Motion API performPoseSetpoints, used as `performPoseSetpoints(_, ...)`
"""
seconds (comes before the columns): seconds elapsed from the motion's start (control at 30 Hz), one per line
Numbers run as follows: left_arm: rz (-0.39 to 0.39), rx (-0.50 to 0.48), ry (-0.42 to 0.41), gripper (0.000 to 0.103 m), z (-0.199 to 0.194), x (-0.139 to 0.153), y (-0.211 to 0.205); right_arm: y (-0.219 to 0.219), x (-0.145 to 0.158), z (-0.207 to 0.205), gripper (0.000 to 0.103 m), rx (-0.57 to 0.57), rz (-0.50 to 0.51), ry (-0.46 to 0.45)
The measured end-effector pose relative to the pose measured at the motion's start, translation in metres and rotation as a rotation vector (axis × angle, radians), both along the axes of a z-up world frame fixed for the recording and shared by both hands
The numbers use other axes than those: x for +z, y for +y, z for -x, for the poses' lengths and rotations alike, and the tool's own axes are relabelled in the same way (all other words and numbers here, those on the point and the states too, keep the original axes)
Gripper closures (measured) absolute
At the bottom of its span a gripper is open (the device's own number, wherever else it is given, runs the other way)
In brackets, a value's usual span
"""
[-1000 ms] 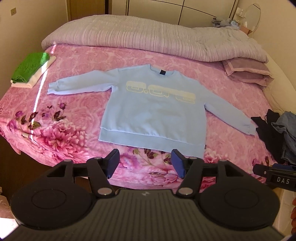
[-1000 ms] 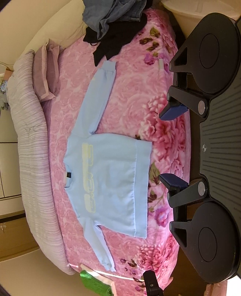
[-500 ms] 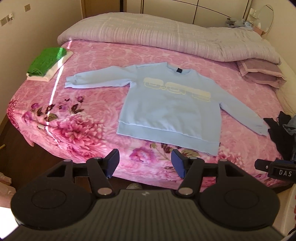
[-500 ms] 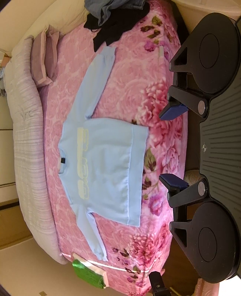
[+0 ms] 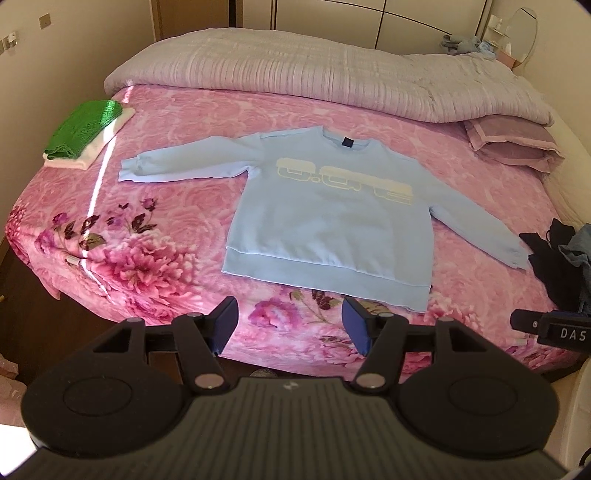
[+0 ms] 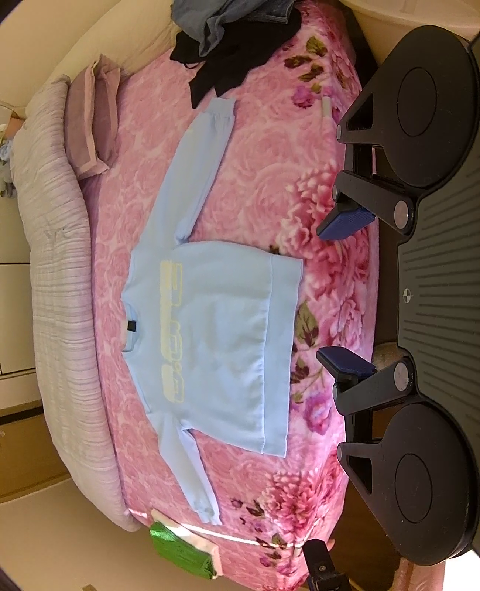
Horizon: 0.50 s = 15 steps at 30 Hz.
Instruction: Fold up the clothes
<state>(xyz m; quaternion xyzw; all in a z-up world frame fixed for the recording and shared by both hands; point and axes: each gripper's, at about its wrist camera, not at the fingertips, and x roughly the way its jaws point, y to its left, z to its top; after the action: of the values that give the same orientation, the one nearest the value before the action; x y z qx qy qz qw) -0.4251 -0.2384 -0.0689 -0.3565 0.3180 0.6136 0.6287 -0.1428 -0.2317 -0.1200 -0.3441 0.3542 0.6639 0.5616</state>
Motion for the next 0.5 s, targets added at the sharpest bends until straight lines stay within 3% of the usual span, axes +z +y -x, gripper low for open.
performPoseSetpoints(0.5, -0.031, -0.047, -0.001, 0.044, -0.036, -0.002, 0.029, 0.022, 0.006, -0.043, 0.035, -0.08, -0.04, 0.029)
